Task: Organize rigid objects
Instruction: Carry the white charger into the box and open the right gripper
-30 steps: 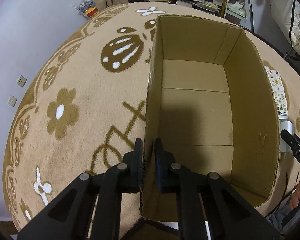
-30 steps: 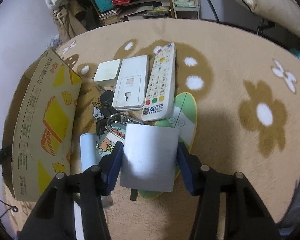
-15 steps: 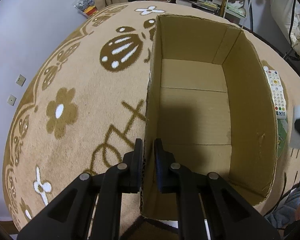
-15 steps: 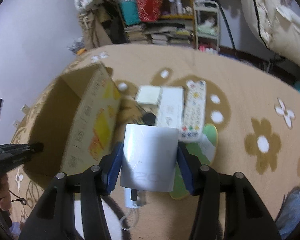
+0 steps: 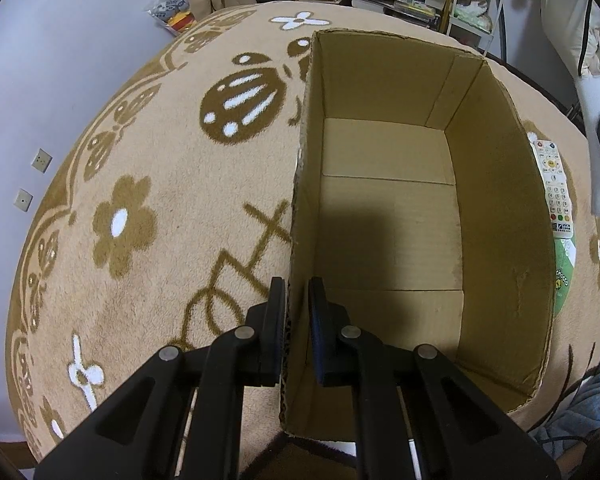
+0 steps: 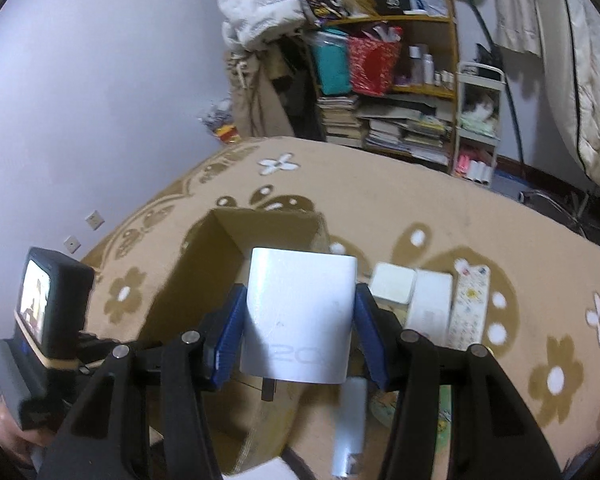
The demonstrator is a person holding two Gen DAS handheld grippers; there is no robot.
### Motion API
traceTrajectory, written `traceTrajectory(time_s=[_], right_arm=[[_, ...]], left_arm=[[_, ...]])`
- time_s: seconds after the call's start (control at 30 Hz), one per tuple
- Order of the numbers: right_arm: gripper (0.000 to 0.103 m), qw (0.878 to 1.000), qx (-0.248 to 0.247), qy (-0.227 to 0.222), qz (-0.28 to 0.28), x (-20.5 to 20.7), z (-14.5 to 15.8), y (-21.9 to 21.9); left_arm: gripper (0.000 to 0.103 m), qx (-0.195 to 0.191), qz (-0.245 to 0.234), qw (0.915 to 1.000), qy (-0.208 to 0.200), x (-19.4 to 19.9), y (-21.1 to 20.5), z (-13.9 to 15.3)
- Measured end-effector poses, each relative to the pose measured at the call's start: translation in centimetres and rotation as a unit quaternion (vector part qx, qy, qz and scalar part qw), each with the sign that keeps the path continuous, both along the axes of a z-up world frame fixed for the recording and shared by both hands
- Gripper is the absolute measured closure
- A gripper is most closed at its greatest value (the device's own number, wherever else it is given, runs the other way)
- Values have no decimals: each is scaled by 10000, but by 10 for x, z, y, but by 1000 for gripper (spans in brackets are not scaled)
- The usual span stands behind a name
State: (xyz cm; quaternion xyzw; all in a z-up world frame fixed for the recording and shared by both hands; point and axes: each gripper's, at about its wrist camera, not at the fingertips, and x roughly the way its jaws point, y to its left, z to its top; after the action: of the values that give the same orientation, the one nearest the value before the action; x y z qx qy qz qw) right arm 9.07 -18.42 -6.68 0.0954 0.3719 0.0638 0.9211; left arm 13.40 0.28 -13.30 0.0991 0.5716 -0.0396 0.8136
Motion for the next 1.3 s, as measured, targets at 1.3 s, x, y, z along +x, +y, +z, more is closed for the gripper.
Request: traceTrajectory(time_s=[1.3], right_arm=[[16, 9984, -37, 250, 499, 9, -27, 41]], left_arm=[[90, -35, 229, 9996, 132, 2, 8, -4]])
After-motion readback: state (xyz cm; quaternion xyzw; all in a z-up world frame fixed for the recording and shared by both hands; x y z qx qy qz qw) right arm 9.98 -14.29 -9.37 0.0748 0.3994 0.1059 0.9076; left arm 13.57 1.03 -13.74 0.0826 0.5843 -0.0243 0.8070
